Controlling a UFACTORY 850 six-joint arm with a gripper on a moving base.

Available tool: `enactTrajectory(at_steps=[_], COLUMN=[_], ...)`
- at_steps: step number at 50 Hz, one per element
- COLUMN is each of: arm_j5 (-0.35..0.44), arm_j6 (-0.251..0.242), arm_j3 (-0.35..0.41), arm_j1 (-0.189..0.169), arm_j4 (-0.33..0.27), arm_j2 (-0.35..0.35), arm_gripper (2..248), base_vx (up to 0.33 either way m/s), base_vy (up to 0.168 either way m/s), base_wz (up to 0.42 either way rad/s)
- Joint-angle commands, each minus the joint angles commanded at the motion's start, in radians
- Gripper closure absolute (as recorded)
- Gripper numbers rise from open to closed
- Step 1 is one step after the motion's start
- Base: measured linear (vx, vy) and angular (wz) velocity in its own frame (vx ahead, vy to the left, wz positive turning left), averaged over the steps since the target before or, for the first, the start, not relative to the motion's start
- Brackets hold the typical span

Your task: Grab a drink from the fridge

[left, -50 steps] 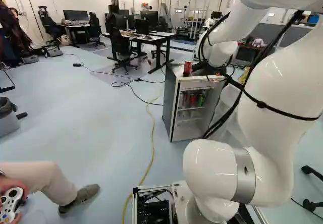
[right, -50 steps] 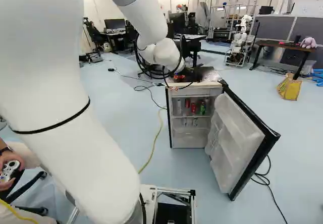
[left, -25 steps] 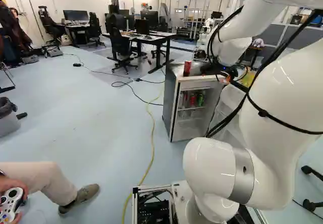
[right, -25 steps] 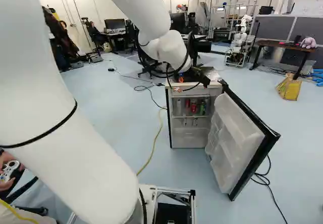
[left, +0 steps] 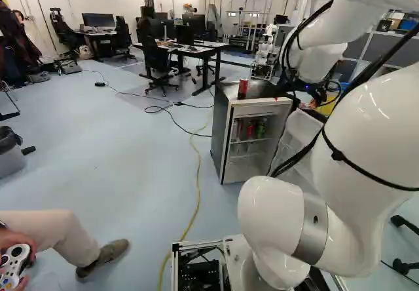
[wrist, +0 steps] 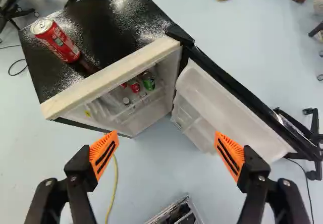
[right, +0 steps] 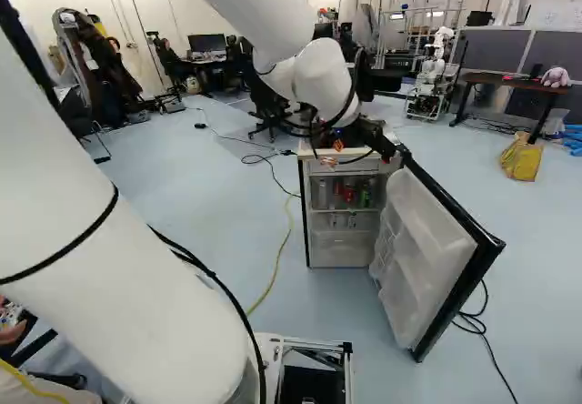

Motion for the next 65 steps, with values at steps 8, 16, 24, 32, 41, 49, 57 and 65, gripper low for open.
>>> enactTrajectory(at_steps=[8,16,24,32,41,49,57,65], arm_j5=[-0.027,-0.050,-0.068,-0.083,-0.095,-0.096,-0.096,-0.096], arm_j6=[0.000,0.000,0.000,0.000,0.000,0.000,0.000,0.000], arm_j3=[-0.007,-0.015,-0.025,-0.037,-0.053,-0.071,-0.094,-0.122], arm_j1=[-0.032,-0.065,-0.097,-0.129,-0.165,-0.194,-0.220,-0.242], arm_j4=[-0.012,-0.024,-0.036,-0.048,-0.054,-0.055,-0.055,-0.055], arm_j2=[0.013,0.009,0.000,-0.013,-0.029,-0.048,-0.072,-0.100], arm_gripper=[3,3,3,3,3,3,3,3], base_vx=[0.000,0.000,0.000,0.000,0.000,0.000,0.000,0.000], base_vy=[0.000,0.000,0.000,0.000,0.000,0.000,0.000,0.000], base_wz=[0.000,0.000,0.000,0.000,0.000,0.000,0.000,0.000])
